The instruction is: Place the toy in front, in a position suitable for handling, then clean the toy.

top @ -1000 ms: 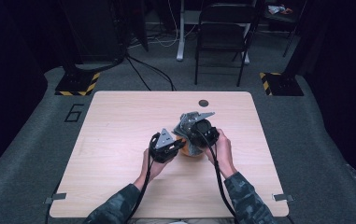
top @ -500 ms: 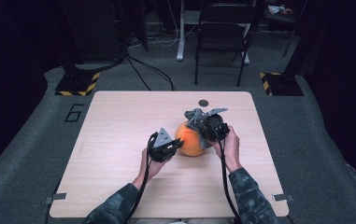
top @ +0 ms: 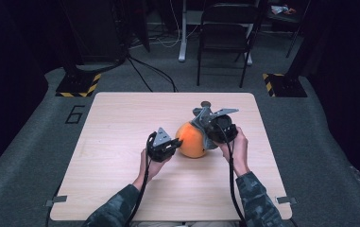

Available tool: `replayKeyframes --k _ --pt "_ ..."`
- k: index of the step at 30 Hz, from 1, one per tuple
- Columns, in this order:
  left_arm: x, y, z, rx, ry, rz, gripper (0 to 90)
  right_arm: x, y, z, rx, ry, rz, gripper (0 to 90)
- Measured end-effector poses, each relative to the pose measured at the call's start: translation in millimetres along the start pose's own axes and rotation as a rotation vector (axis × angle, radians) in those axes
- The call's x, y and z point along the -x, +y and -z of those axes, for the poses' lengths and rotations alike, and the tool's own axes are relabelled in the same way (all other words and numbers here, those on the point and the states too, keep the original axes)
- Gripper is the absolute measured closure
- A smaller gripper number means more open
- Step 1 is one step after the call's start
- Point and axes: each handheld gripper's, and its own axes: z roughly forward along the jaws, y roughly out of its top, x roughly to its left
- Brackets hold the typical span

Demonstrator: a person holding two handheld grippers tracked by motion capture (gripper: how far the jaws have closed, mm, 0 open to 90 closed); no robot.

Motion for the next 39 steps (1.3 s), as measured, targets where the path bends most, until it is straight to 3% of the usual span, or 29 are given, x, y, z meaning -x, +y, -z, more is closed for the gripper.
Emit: replayKeyframes --k 5,18,25,39 --pt "-4.5 -1.0 0.2 0.001 0.006 0.017 82.9 17.3 -3.0 9.9 0.011 -0.026 -0.051 74.1" --pt "-4.7 1.7 -3.3 0.012 0.008 0.019 82.9 36.0 -12.5 7.1 -0.025 -0.063 -0.095 74.2" --pt "-3.8 3.6 -4.7 0.007 -0.003 0.011 82.9 50.3 -21.9 10.3 -0.045 -0.097 -0.151 74.1" --pt "-8.0 -0.8 -2.4 -0.001 0.025 0.029 82.8 61.2 -30.2 5.7 -0.076 -0.115 -0.167 74.1"
